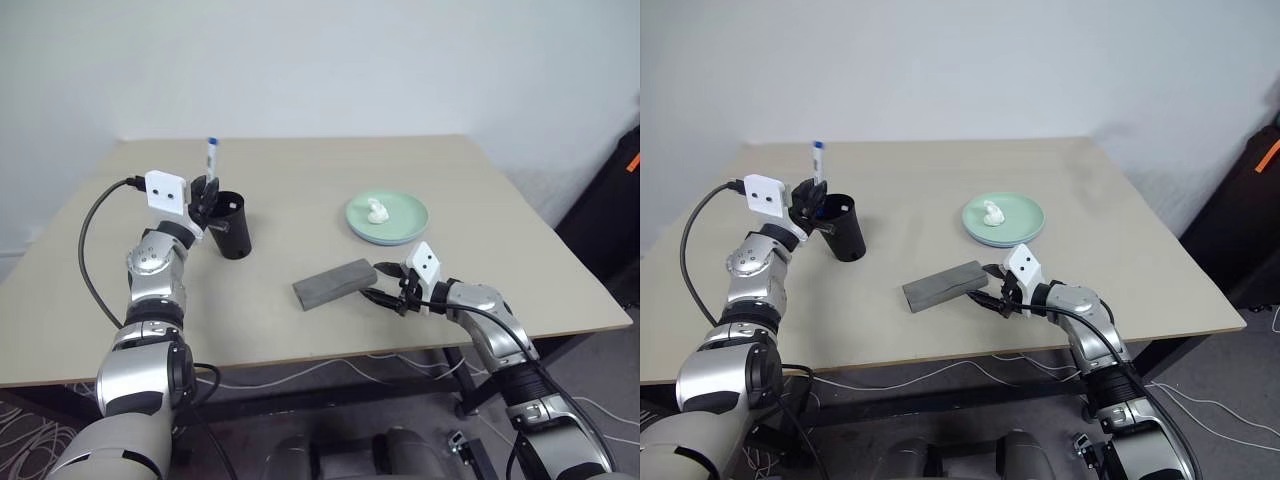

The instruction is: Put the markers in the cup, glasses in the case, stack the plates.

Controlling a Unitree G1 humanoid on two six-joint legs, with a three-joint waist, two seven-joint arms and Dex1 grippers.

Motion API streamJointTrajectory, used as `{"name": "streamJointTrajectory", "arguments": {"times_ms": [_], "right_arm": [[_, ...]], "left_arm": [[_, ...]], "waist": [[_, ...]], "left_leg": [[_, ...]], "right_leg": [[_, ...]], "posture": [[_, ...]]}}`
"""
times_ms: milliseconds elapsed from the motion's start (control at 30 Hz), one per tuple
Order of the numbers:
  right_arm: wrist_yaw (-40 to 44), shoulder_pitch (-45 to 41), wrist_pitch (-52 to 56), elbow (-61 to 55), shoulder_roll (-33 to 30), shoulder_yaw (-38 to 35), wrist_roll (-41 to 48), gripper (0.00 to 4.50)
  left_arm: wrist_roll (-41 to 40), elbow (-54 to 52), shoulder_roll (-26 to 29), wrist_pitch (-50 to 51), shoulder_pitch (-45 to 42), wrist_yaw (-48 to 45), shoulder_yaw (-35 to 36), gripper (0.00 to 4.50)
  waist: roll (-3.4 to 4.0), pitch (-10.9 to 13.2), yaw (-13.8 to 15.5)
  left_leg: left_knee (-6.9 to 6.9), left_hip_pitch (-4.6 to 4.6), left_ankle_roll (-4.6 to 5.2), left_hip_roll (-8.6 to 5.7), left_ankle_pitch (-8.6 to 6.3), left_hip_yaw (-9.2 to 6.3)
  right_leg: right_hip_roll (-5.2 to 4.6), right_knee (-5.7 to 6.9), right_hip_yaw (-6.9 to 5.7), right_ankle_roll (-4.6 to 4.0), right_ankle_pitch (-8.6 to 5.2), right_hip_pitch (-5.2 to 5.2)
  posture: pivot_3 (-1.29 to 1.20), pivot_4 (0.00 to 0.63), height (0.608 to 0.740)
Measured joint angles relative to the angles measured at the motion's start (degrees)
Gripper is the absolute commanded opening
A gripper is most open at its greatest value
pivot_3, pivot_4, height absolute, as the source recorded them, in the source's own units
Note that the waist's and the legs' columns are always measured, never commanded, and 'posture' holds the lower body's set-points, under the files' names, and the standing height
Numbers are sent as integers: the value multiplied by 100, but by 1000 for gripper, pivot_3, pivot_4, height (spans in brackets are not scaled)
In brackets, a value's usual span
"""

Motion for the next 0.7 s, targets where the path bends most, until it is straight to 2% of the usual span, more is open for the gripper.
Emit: {"name": "streamJointTrajectory", "arguments": {"times_ms": [233, 700], "right_arm": [[0, 5, -5, -2, 1, 1, 2, 3366], [-7, 29, -8, -5, 1, -37, 27, 3366]], "left_arm": [[-12, 66, -74, -58, 0, -53, -1, 4235], [-144, -283, -221, -177, 8, -106, 35, 4235]], "waist": [[0, 0, 0], [0, 0, -1]], "left_leg": [[-1, 0, -1, 0, -1, -1], [-1, -2, -1, 1, -1, -1]], "right_leg": [[0, -1, -1, 0, 0, 0], [-1, -2, -1, -1, 0, -3]], "posture": [[0, 0, 740], [0, 0, 740]]}}
